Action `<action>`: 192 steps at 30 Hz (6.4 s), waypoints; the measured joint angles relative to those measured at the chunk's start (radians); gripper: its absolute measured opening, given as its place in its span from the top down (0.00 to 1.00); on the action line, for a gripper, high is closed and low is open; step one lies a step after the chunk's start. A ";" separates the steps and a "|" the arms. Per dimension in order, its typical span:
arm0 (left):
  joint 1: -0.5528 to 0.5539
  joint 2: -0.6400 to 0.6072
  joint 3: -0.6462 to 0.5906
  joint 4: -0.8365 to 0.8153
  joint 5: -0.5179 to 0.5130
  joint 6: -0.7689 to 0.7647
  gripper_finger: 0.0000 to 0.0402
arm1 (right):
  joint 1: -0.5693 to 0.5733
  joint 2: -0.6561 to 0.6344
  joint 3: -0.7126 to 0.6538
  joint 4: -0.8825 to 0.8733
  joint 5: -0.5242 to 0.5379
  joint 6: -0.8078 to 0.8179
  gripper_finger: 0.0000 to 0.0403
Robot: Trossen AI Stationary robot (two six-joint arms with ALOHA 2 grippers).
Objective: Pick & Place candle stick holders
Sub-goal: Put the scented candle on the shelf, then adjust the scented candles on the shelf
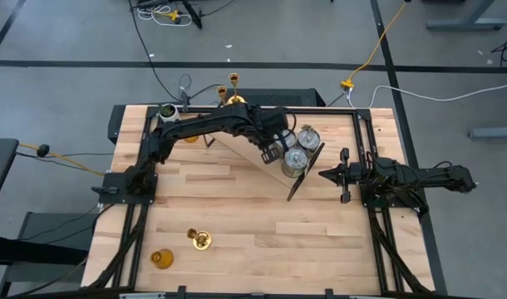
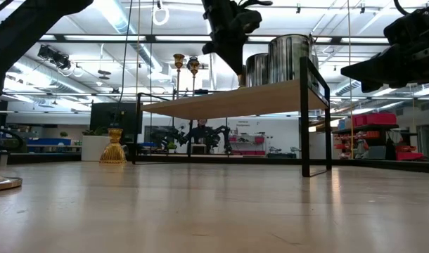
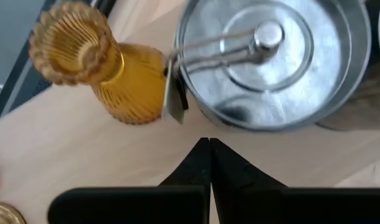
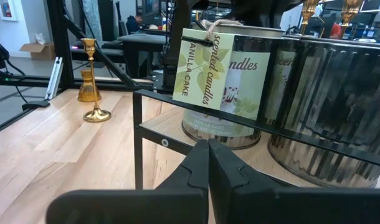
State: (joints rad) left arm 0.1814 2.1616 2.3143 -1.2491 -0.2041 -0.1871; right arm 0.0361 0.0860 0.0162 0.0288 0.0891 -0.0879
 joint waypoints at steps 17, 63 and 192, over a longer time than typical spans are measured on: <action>0.000 0.000 0.001 0.075 -0.023 0.018 0.98 | 0.000 0.000 0.000 0.000 0.000 0.000 0.99; 0.151 -0.116 0.011 0.189 0.156 0.125 0.99 | 0.000 0.000 0.000 0.000 0.000 0.000 0.99; 0.006 -0.400 -0.135 0.078 0.201 0.157 0.97 | -0.128 0.705 0.694 -0.370 0.303 0.222 0.99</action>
State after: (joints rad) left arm 0.1875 1.7615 2.1792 -1.1713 -0.0036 -0.0299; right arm -0.0917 0.7914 0.7101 -0.3413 0.3919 0.1341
